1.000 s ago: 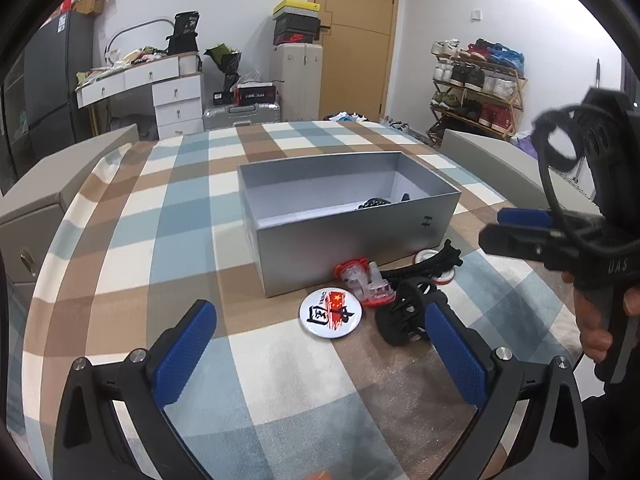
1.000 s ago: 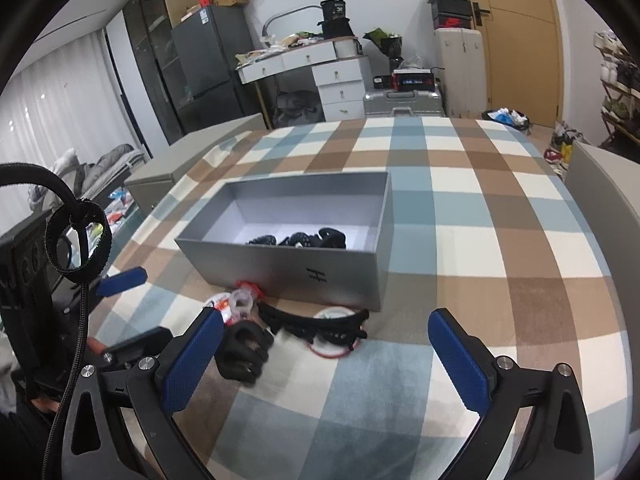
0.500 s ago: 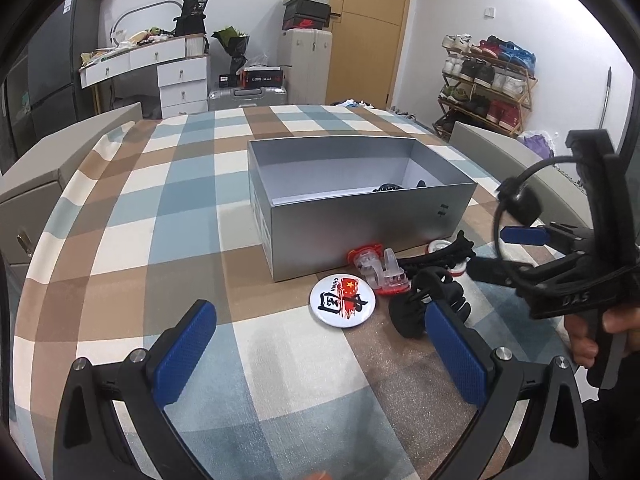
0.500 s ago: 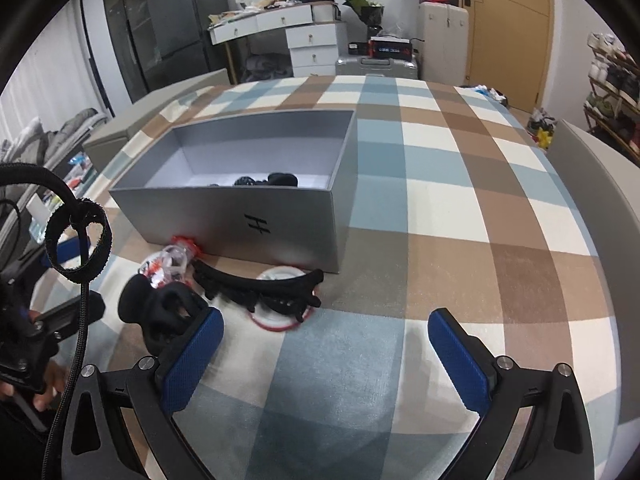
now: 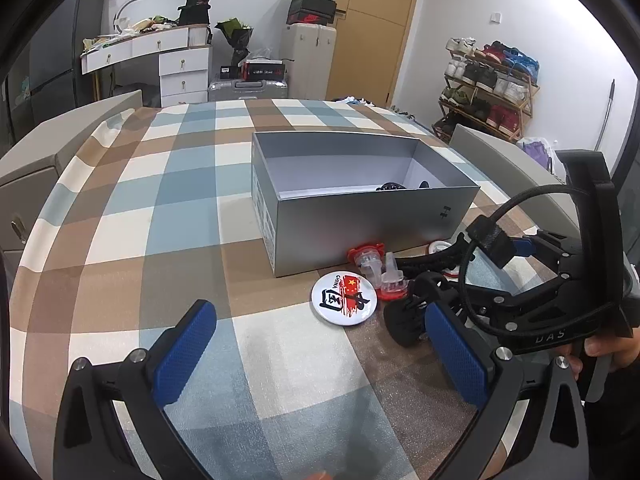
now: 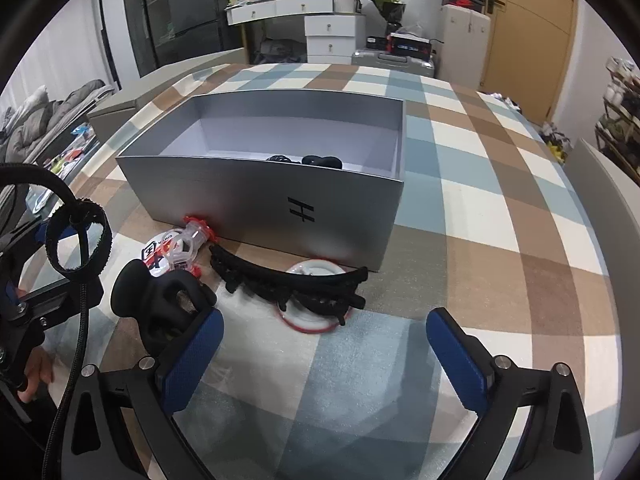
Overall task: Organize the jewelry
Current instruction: 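Move the right gripper back toward the black headband, then close the right gripper on the black headband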
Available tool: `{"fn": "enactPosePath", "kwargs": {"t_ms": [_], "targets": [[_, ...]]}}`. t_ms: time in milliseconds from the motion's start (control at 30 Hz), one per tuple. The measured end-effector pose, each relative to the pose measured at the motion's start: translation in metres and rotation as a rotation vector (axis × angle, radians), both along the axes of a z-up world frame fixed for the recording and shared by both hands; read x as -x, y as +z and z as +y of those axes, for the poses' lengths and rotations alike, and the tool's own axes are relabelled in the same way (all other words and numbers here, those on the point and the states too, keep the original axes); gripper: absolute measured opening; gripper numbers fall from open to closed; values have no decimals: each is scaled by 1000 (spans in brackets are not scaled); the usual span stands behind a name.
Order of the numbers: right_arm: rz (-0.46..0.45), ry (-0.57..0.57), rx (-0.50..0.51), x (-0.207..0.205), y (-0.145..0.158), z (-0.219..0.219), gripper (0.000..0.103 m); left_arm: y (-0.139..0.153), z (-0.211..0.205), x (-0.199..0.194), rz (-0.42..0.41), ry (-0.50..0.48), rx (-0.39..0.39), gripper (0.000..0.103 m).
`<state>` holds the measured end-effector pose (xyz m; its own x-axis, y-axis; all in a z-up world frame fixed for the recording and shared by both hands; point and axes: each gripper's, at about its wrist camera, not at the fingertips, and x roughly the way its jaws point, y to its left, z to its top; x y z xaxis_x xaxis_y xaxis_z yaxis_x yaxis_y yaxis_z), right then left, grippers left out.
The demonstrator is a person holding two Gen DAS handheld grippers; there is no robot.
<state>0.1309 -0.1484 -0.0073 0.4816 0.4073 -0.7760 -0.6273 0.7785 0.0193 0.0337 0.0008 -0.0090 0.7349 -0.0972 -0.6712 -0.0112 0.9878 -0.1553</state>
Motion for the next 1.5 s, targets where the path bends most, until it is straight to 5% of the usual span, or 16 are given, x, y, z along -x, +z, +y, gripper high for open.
{"fn": "enactPosePath", "kwargs": {"t_ms": [600,1367,1500], "targets": [[-4,16,1,-5,0,12,92,0,3,0,9,4,21,102],[-18,51,-3,-4,3,0,39,-2,3,-2,22,1,28,102],[-15,59,-24,-2,6,-7,38,-2,1,-1,20,0,18,102]]}}
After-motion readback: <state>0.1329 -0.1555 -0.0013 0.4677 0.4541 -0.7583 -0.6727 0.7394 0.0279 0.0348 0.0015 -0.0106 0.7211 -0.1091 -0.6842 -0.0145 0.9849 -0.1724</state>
